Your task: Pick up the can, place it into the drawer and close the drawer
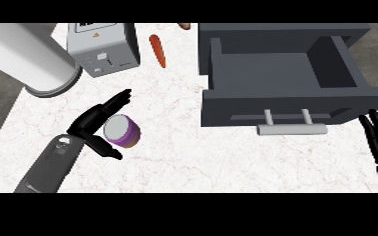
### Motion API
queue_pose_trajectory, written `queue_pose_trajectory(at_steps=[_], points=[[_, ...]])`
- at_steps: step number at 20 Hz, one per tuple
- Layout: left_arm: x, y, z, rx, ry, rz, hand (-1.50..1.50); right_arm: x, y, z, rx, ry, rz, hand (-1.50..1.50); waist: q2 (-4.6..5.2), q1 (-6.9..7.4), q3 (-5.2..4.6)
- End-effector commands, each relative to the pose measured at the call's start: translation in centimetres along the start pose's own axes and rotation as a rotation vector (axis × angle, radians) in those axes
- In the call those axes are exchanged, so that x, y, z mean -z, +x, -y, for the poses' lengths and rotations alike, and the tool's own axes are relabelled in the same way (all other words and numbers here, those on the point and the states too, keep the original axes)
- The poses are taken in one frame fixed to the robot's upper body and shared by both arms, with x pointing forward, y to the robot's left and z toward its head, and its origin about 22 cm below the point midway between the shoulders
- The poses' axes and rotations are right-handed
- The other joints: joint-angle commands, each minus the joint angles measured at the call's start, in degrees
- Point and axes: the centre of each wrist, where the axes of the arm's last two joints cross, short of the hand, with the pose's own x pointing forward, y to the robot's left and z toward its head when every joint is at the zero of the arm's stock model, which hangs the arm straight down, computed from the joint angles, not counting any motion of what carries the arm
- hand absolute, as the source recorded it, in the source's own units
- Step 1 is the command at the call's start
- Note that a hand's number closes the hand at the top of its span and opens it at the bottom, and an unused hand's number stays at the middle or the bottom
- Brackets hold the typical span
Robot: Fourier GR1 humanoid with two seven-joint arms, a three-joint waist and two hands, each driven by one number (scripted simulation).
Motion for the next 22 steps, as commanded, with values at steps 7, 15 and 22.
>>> queue_pose_trajectory(at_steps=[7,15,22], points=[[1.6,-0.6,2.2,-0.072,-0.075,0.067,-1.50,-1.0,0.5,1.3,-0.012,-0.007,-0.003,-1.50,-0.09,0.11,0.04],[2.8,-0.8,3.4,-0.077,-0.123,0.086,-1.50,0.7,1.1,-0.7,0.021,0.006,0.007,-1.50,0.11,-0.03,-0.01],[3.5,0.6,2.6,-0.148,-0.170,0.107,1.50,0.4,-0.4,1.6,0.026,-0.030,0.013,-1.50,-0.10,0.34,0.06]])
